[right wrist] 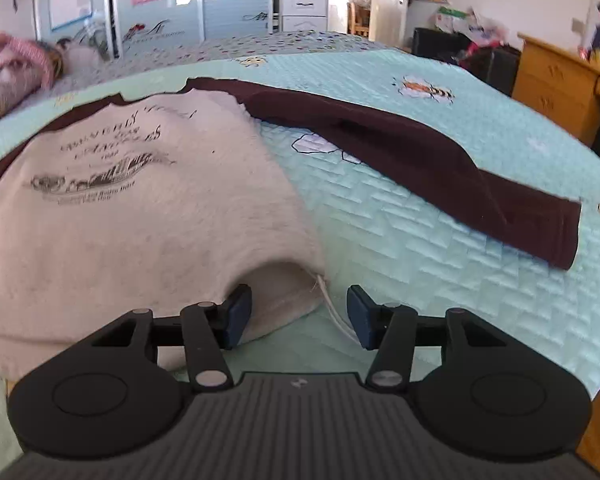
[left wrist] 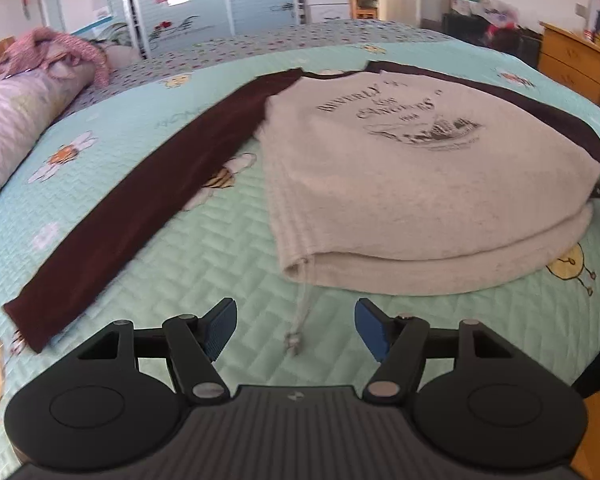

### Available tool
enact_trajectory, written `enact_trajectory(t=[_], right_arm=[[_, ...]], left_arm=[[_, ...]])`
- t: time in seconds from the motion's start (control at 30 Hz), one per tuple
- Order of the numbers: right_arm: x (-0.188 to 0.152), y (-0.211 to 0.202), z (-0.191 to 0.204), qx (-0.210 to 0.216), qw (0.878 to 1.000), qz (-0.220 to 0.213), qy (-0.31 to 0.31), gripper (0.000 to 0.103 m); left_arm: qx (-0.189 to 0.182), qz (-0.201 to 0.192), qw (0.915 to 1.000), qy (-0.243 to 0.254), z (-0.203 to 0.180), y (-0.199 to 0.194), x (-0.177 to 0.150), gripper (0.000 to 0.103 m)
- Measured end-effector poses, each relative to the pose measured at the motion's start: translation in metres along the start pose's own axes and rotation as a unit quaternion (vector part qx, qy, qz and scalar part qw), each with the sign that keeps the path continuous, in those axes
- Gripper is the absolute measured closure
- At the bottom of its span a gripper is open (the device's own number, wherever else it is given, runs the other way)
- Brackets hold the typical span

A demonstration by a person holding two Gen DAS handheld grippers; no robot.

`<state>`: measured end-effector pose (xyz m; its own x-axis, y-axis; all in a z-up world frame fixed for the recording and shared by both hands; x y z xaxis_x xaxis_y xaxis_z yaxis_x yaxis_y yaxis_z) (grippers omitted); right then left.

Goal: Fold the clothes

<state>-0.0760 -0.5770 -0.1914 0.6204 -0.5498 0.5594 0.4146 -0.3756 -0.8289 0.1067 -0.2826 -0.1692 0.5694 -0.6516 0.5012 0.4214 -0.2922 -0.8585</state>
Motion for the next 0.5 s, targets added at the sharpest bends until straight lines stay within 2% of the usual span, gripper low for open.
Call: enact_trajectory(t=[0.1,0.3,0.5], right_arm=[[-0.001,0.002,-0.003,0.004,1.0,0.001,0.013,0.039],[-0.003,0.005,-0.006,0.003,1.0,0.003,0.018,0.036],[-0.003,0.007,-0.007,0.002,1.0,0.002,0.019,0.034]], left_arm=[[0.023,-0.005,0.9995,0.022,-0.006,0.013,0.012,0.035],[0.097,-0.007,0.9931,0.066,-0.003,0.042,0.03,0.034],[0.112,-0.022,0.9908,0.073,0.0,0.055,0.039,0.033]])
Point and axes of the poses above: each gripper's, at about its wrist camera, not at the fingertips, and y roughly the way its jaws point, z to its left, x to its top, the point moved 8 cm from there along y, roughly the way its jaws point, and after that the axes turned 15 degrees about z, right-handed, at the moved point
